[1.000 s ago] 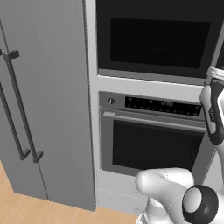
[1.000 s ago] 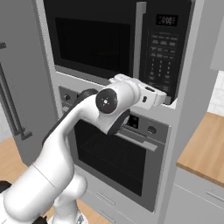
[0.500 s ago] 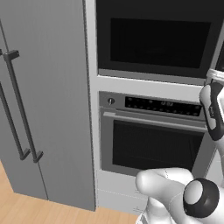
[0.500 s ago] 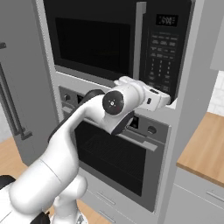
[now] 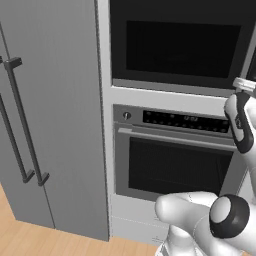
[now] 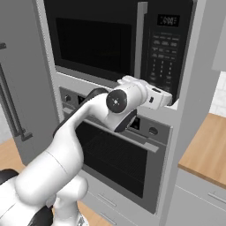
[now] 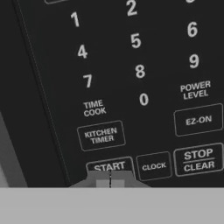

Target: Pick the corn from the sink and place it in the bowl. Then pick the bowl and place it in the microwave. Then close the microwave door and press the start button.

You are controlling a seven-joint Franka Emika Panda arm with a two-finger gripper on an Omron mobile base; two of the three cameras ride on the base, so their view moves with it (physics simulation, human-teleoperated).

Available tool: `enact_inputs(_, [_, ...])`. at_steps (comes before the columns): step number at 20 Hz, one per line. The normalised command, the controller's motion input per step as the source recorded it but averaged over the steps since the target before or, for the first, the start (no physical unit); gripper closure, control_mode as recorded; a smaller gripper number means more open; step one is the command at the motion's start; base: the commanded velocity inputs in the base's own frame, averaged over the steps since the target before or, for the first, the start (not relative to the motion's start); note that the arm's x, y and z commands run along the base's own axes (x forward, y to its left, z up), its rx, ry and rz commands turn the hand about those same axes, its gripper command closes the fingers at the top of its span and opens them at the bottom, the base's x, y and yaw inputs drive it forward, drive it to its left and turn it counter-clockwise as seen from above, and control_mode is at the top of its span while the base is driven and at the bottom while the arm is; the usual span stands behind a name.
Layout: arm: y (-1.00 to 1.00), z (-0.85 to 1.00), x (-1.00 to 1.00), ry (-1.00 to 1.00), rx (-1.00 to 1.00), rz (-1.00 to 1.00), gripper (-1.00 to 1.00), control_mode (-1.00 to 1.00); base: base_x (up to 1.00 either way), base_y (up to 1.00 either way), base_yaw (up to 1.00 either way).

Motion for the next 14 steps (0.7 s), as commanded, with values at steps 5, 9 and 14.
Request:
enact_inputs(5, [-0.08, -0.24, 0.92, 0.07, 0.00, 0.00, 1.00, -1.00, 0.00, 0.00, 0.00])
enact_inputs(9, [0.00, -0.26, 0.66, 0.07, 0.00, 0.00, 1.00, -1.00, 0.00, 0.00, 0.00])
enact_inputs(14, [0.14, 0.02, -0.57, -0.09, 0.00, 0.00, 1.00, -1.00, 0.00, 0.00, 0.00])
